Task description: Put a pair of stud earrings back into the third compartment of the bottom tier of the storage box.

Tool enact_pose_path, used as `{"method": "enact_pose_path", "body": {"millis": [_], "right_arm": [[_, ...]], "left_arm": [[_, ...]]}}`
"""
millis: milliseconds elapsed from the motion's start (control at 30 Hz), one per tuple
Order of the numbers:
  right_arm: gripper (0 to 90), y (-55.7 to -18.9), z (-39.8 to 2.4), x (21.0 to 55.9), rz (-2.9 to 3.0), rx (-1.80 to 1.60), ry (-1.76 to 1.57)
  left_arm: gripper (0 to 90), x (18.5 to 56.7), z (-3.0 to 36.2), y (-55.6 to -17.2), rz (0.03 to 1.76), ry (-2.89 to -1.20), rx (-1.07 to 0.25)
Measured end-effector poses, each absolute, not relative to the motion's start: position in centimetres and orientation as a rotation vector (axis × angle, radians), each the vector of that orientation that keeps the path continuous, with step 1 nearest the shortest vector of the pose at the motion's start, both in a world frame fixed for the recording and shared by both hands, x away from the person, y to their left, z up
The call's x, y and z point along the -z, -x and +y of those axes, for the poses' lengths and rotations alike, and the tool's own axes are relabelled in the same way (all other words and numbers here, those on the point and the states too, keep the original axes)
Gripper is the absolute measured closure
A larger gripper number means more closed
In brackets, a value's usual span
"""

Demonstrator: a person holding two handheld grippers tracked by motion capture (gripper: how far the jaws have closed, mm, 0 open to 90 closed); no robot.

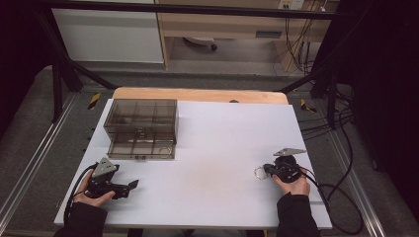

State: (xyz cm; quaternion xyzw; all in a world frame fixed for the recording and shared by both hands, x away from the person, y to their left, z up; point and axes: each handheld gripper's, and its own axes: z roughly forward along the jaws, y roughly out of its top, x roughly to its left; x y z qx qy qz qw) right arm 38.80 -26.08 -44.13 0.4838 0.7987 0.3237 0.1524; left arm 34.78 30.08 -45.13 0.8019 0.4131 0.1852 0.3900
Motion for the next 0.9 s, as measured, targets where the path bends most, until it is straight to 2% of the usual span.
{"method": "enact_pose_path", "body": {"millis": [900], "right_arm": [[86.9, -38.3, -24.0, 42.2, 2.309, -1.073, -1.289]], "left_arm": [[4.2, 45.1, 30.0, -34.8, 1.051, -2.041, -0.471]]}}
